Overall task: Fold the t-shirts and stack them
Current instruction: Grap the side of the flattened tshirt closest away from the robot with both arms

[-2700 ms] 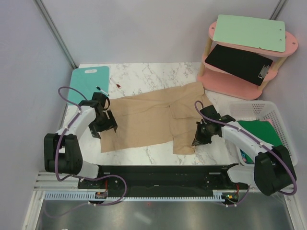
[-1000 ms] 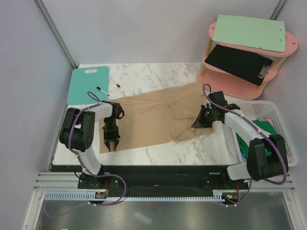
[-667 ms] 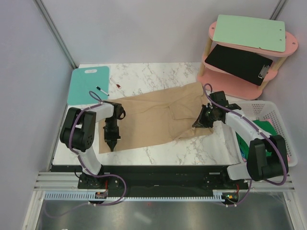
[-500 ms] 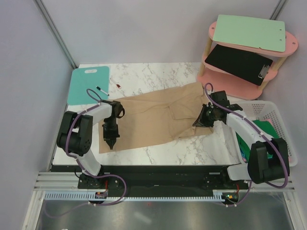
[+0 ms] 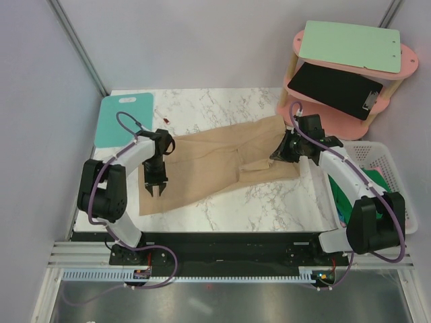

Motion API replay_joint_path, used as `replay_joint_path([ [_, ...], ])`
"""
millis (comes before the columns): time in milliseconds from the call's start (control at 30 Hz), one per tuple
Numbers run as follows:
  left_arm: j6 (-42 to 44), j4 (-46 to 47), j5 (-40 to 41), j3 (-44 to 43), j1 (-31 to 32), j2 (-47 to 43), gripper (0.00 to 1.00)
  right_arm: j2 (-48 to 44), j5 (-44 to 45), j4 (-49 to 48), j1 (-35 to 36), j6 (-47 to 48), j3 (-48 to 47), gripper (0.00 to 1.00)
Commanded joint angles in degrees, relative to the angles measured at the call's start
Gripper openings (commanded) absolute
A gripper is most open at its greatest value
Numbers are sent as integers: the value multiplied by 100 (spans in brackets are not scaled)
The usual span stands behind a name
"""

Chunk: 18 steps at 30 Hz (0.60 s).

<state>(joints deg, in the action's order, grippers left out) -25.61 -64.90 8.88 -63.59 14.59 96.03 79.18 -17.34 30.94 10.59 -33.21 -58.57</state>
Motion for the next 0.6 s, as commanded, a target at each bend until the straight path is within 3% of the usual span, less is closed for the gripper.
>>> replay_joint_path([
  [0, -120, -365, 456, -399, -44, 232, 43, 186, 152, -273, -39, -63, -313, 1],
  [33, -120, -365, 378, -478, -87, 241, 45, 186, 161, -281, -48, -54, -305, 1],
  [67, -85, -339, 360, -505, -105, 232, 55, 186, 179, -273, -48, -45, -296, 1],
  [233, 73, -207, 325, -365, -508, 153, 72, 116, 275, -281, -101, 16, -173, 1],
  [433, 451, -49, 53, 198, -1089, 21, 78, 230, 135, -317, -180, 25, -164, 1],
  [567, 539, -22, -115, 189, -1134, 223, 78, 317, 65, -369, -198, -1, -155, 1],
])
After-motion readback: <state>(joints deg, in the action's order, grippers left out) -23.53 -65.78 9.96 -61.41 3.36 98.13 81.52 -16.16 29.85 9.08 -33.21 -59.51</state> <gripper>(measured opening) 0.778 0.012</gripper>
